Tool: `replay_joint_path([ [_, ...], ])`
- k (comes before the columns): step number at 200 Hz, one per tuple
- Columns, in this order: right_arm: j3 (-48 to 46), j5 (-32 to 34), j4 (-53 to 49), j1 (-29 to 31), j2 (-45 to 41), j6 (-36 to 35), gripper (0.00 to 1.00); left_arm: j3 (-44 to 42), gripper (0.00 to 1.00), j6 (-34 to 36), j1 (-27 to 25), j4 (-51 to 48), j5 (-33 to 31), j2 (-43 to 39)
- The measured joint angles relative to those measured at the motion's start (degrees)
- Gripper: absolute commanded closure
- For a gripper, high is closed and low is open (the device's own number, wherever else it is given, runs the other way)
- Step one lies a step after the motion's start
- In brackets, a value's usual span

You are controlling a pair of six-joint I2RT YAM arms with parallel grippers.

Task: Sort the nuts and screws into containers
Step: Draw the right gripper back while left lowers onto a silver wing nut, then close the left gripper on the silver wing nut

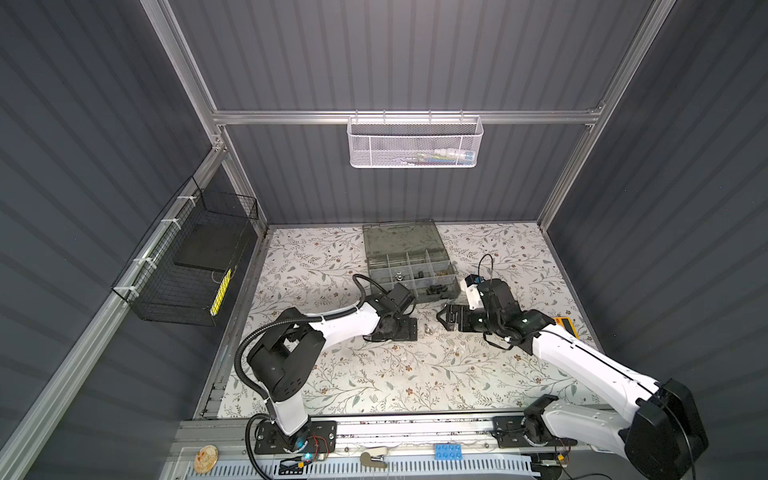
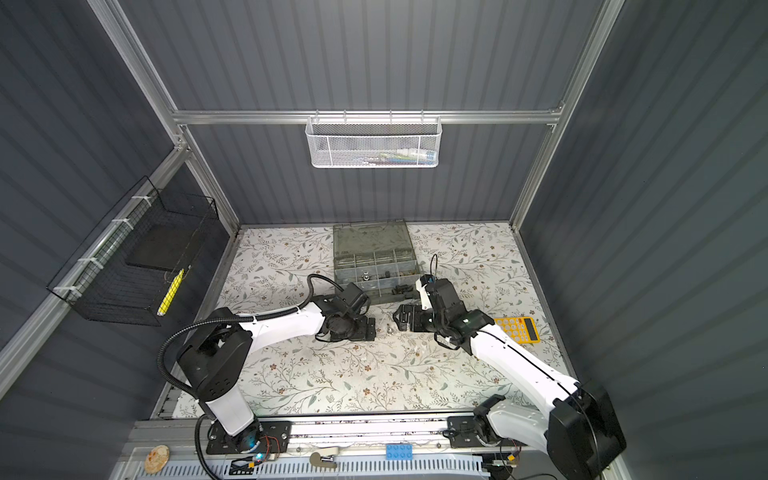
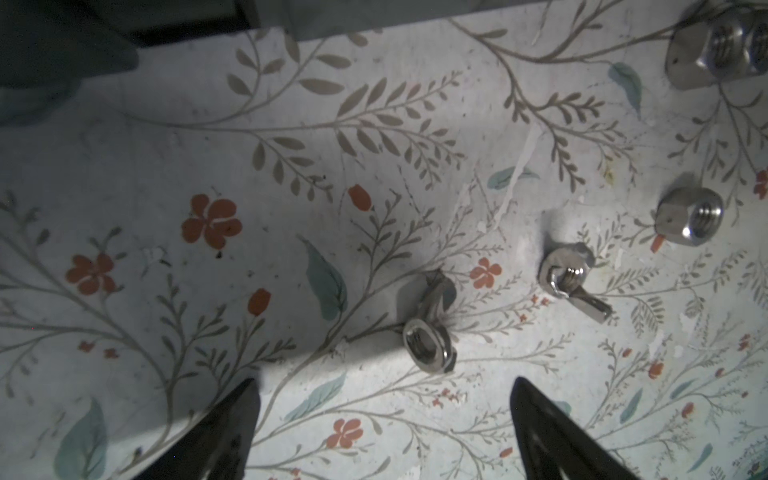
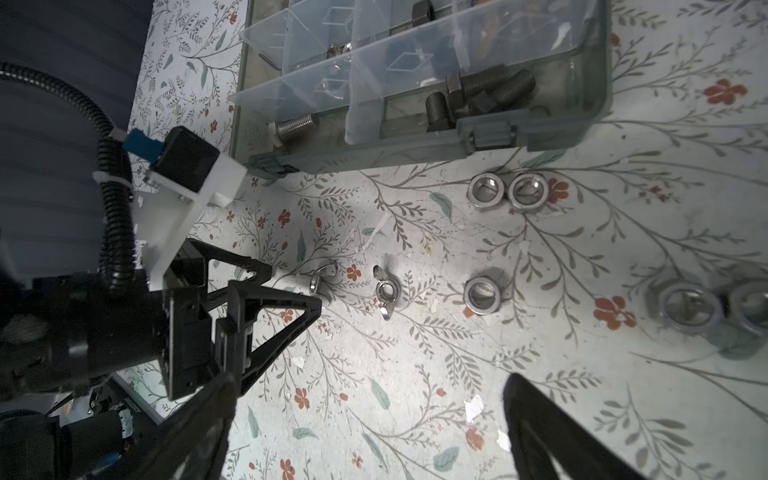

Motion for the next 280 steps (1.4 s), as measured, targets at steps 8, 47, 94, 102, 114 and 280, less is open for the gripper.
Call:
replay_joint_path([
  [8, -0.4, -0.3, -0.3, 0.0, -0.9, -0.2, 0.01, 0.8, 0.15, -0.3, -0.4, -0.1, -0.6, 0.7],
  [47, -2.8, -1.5, -0.7, 0.0, -4.7, -1.1, 0.01, 3.6, 0.29, -1.6, -1.3, -0.5, -3.4, 3.4],
  [94, -4.3, -3.2, -0.8, 0.0, -5.5, -1.2, 0.01, 3.7, 0.39, -2.3, -1.6, -0.8, -5.6, 3.5],
  [102, -4.4, -3.2, -0.8, 0.0, -5.5, -1.2, 0.01, 3.7, 0.42, -2.3, -1.7, -0.9, -5.9, 3.5],
  [114, -4.5, -3.2, -0.8, 0.0, -5.5, -1.2, 0.01, 4.0, 0.44, -2.3, -1.9, -1.2, -6.1, 3.5],
  [280, -4.5, -1.8, -1.1, -0.1, -4.3, -2.4, 0.01, 7.6, 0.8, -1.0, -3.7, -4.2, -7.9, 7.5],
])
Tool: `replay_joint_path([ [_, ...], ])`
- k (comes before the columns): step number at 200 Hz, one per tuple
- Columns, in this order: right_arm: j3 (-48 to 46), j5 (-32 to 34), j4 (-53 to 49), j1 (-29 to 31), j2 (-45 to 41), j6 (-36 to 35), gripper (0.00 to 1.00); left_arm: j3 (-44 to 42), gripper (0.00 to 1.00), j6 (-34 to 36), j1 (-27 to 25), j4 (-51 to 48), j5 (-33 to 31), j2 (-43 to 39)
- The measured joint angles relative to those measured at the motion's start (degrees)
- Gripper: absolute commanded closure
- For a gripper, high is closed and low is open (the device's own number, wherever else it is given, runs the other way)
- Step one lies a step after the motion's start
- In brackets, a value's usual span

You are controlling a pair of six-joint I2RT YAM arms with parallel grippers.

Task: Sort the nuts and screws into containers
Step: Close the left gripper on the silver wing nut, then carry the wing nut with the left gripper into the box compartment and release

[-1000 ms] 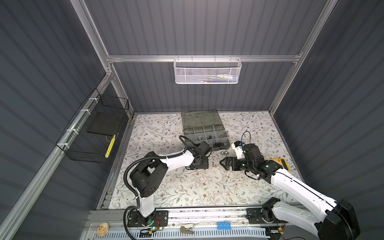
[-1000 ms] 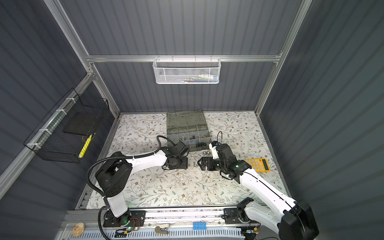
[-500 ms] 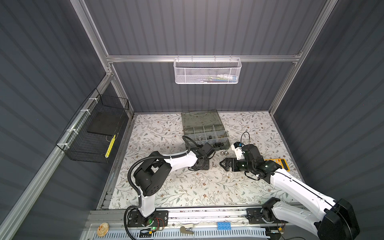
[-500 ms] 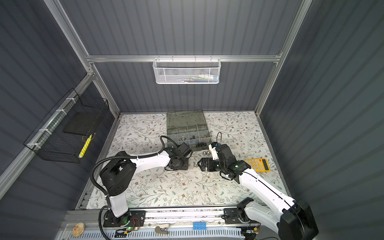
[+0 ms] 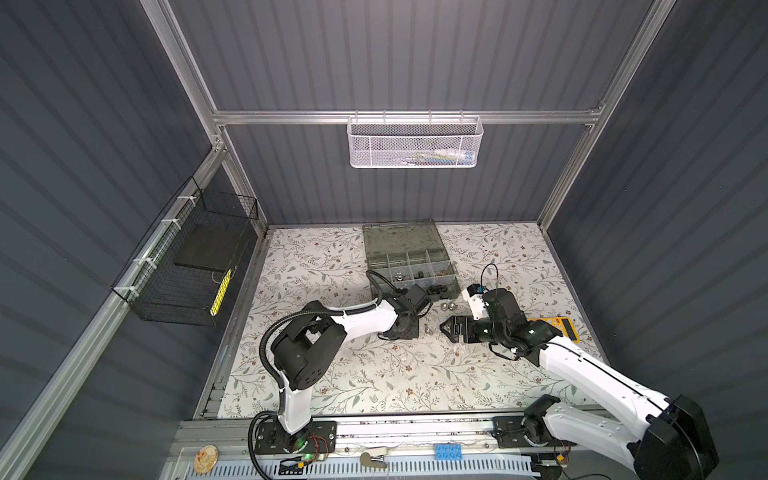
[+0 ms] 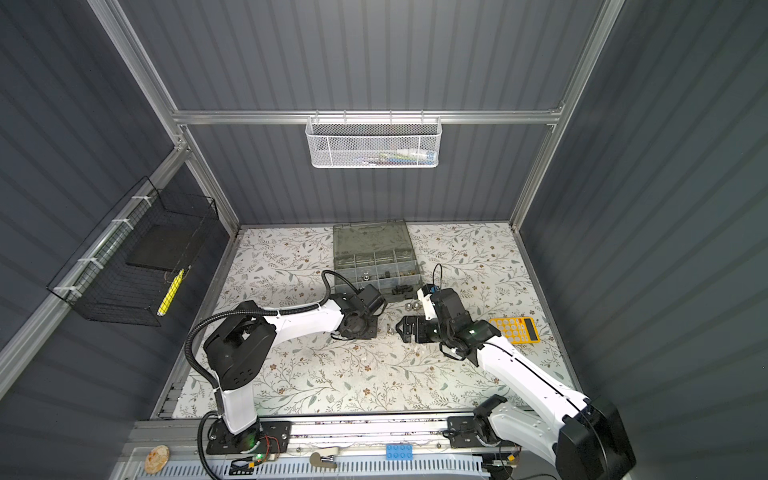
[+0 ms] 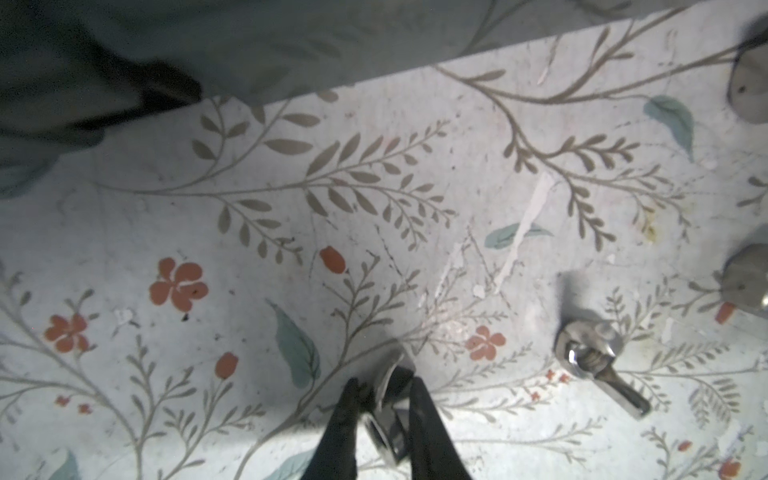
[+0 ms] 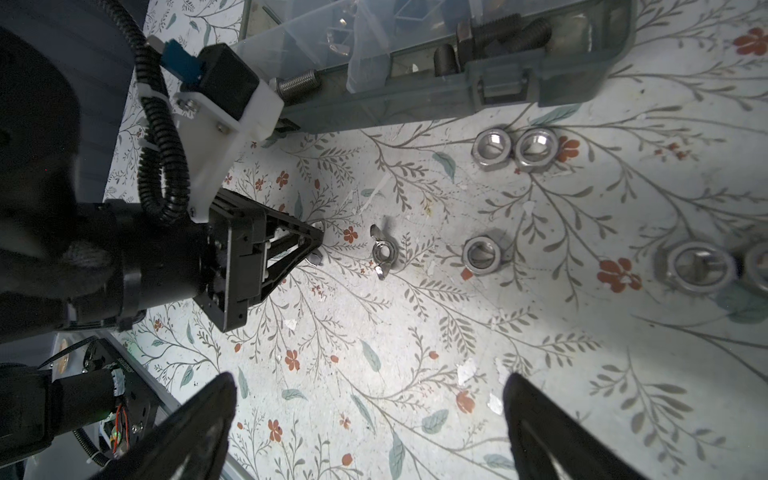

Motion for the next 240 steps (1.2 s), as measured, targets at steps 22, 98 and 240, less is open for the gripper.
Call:
replay_joint_path([
  [22, 0.0, 0.3, -0.4, 0.0, -0.1, -0.1, 0.01, 0.2, 0.83, 0.4, -0.2, -1.0, -0.5, 0.0],
  [98, 0.0, 1.1, -1.4, -0.1, -0.6, -0.1, 0.01, 4.1, 0.93, 2.1, -1.2, -6.1, -2.1, 0.5],
  [240, 1.4, -1.7, -0.5, -0.6, -0.6, 0.0, 0.01, 8.3, 0.96, 3.1, 0.2, -5.0, 0.5, 0.7],
])
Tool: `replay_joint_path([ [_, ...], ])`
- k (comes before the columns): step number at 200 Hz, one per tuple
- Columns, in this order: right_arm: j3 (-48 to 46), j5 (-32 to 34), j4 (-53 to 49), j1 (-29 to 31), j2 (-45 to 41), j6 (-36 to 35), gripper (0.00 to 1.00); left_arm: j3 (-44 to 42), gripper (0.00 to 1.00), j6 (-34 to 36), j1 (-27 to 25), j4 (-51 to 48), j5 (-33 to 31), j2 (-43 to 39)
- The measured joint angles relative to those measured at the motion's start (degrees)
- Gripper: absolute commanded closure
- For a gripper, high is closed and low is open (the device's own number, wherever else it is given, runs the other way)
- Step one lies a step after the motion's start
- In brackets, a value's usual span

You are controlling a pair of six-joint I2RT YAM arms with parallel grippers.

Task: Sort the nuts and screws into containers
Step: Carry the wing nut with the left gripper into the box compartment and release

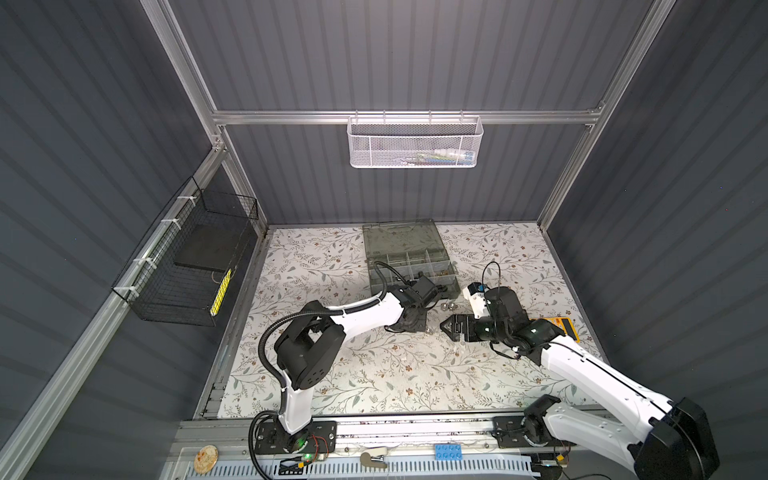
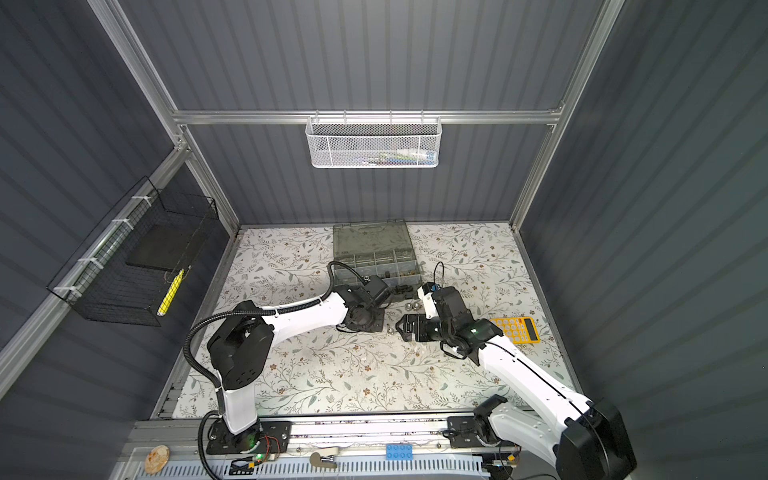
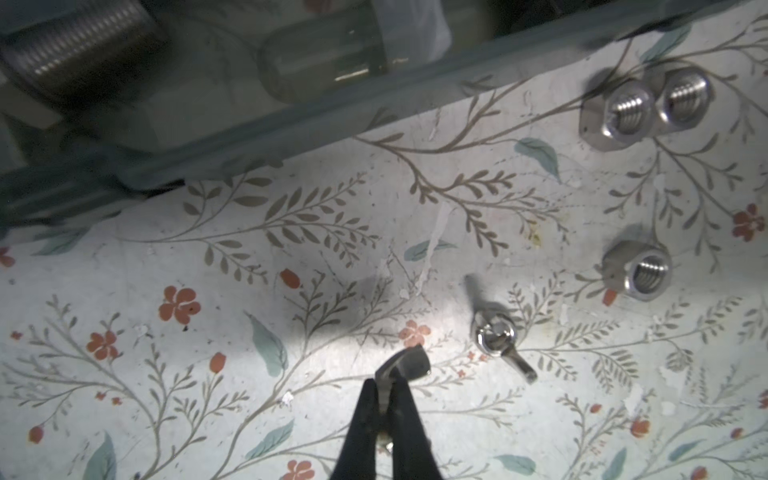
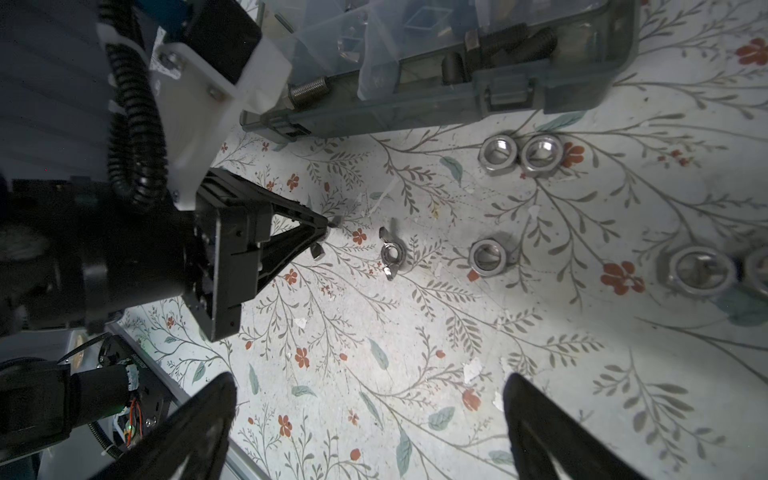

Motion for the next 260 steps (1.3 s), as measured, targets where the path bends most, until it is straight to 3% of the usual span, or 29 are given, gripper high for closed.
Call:
replay_joint_path([
  [67, 1.7, -2.0, 3.7, -0.3, -0.4, 1.0, 0.01, 0.1, 0.96, -0.1, 8.4, 5.5, 8.6, -3.6],
  [102, 3.7, -2.1, 6.4, -0.5, -0.1, 2.6, 0.01, 4.1, 0.96, 0.0, 12.0, 6.1, 12.3, -3.5],
  [147, 8.9, -2.4, 9.2, -0.8, 6.8, 4.7, 0.01, 9.2, 0.96, 0.0, 15.4, 8.7, 16.7, -1.5],
  [260, 15.6, -8.4, 14.5, -0.9, 20.0, 10.3, 0.01, 16.5, 0.95, 3.9, 21.9, 9.2, 18.3, 10.0],
])
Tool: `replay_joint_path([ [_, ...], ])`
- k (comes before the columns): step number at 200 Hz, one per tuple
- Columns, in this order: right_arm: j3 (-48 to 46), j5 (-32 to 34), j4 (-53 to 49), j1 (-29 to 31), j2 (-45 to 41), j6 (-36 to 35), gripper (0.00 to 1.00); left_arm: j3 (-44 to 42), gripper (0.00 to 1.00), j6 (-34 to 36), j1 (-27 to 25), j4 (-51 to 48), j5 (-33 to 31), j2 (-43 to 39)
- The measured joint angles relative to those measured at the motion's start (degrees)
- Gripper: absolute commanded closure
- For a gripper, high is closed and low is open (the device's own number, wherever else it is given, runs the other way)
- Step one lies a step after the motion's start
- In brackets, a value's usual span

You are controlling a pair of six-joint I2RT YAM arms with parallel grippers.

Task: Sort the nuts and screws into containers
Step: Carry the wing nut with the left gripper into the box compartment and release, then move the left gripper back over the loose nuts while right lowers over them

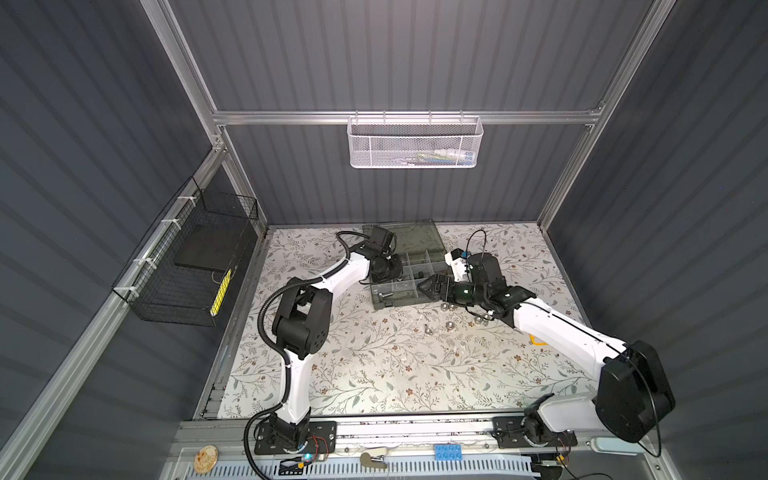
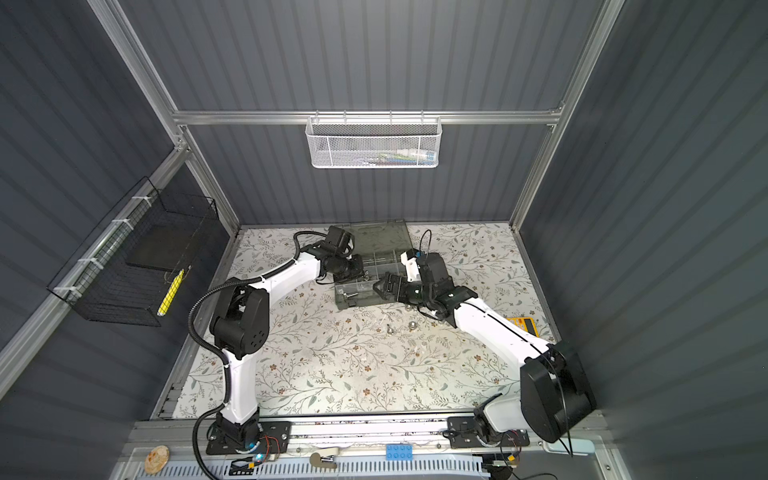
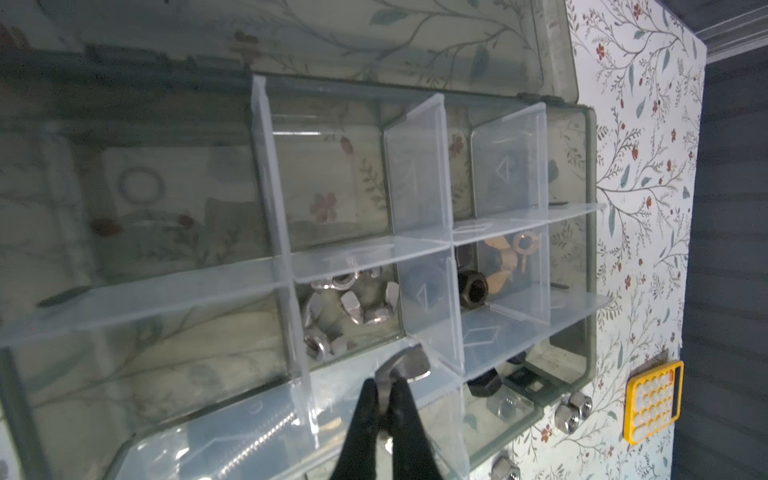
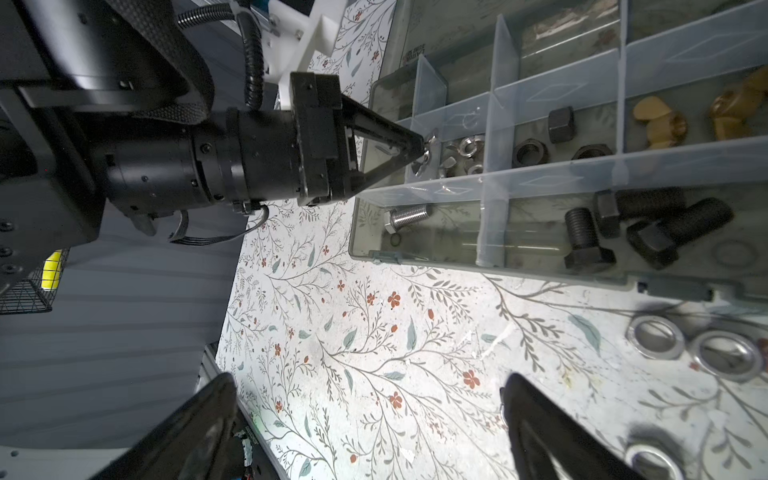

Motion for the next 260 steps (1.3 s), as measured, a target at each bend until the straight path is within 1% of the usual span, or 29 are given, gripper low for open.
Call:
replay_joint_path([
  [46, 0.0, -0.3, 0.7, -0.3, 0.3, 0.4, 0.01, 0.9, 0.9, 0.9, 0.2, 0.2, 0.3, 2.6],
  [58, -0.2, -0.3, 0.8, -0.5, 0.3, 0.5, 0.01, 0.9, 0.88, 1.1, 0.2, 0.2, 0.4, 2.9],
  [113, -2.0, -0.3, 0.6, -0.9, -0.6, 0.9, 0.01, 0.9, 0.83, 2.3, 0.2, -0.8, 0.6, 3.0],
  [154, -3.3, -0.3, 0.6, -1.0, -2.6, 1.0, 0.01, 0.9, 0.74, 2.7, 0.2, -1.1, 0.8, 3.0],
  [171, -3.5, -0.2, 0.6, -1.2, -2.8, 0.9, 0.01, 0.9, 0.71, 3.1, 0.1, -1.0, 0.8, 3.0],
  [186, -3.5, -0.1, 0.4, -1.4, -2.8, 0.8, 0.01, 0.9, 0.66, 3.1, 0.1, -0.9, 0.9, 3.0],
  [201, -3.5, -0.1, 0.2, -1.5, -2.8, 0.4, 0.01, 1.0, 0.64, 3.2, 0.0, -0.9, 1.0, 3.0],
  [260, -3.5, 0.4, -1.2, -1.8, -3.5, -0.3, 0.01, 1.3, 0.53, 3.4, -0.1, -1.6, 1.0, 1.8],
])
